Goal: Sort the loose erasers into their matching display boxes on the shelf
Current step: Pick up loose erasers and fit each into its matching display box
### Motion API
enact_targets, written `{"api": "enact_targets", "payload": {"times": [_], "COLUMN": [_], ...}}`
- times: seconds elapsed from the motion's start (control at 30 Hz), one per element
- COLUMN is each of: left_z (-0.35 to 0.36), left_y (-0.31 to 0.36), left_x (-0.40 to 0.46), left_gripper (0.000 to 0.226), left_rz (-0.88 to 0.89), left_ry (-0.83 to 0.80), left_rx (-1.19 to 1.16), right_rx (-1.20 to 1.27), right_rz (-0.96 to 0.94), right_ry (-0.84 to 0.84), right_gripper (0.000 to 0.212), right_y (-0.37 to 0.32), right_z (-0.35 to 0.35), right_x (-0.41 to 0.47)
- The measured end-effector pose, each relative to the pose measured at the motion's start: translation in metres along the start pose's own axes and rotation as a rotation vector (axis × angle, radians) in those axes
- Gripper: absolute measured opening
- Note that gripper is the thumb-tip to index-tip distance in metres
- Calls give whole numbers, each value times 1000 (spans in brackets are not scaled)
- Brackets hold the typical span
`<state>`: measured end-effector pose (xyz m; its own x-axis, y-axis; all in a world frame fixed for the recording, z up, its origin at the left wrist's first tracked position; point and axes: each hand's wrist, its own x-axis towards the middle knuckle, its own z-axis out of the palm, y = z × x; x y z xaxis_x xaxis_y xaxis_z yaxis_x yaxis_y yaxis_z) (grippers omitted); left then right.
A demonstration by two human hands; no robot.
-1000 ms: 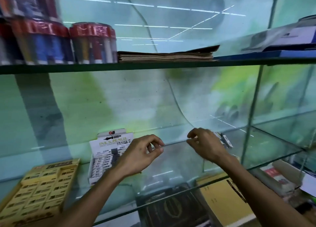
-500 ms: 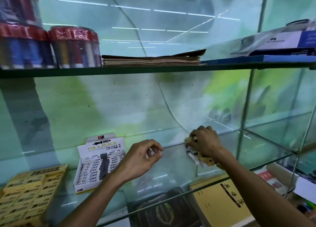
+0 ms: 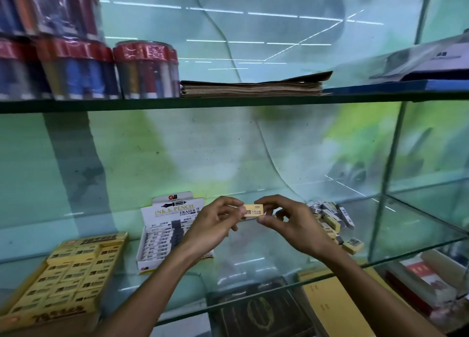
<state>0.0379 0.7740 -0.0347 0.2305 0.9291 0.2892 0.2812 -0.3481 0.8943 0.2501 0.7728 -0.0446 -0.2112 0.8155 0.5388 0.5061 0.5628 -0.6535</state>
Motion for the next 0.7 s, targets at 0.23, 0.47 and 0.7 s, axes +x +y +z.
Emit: {"api": "enact_targets", "payload": {"times": [0.23,0.47,0.7], "left_z": [-23,-58,-131], "left_y": [1,-2,-18], "left_x": [-18,-39,-76], "left_gripper": [10,10,8], "left_rz": [-35,-30,25], "left_ry": [58,118,254], "left_rx": [-94,-26,138], "right_rx": [-129,-182,-113], "right_rz": [-253,-431,-337], "right_ry": [20,-22,-127], "right_gripper": [27,19,17], "right_y": [-23,-42,-66], "right_z": [32,64,113], "right_x": [0,11,26]}}
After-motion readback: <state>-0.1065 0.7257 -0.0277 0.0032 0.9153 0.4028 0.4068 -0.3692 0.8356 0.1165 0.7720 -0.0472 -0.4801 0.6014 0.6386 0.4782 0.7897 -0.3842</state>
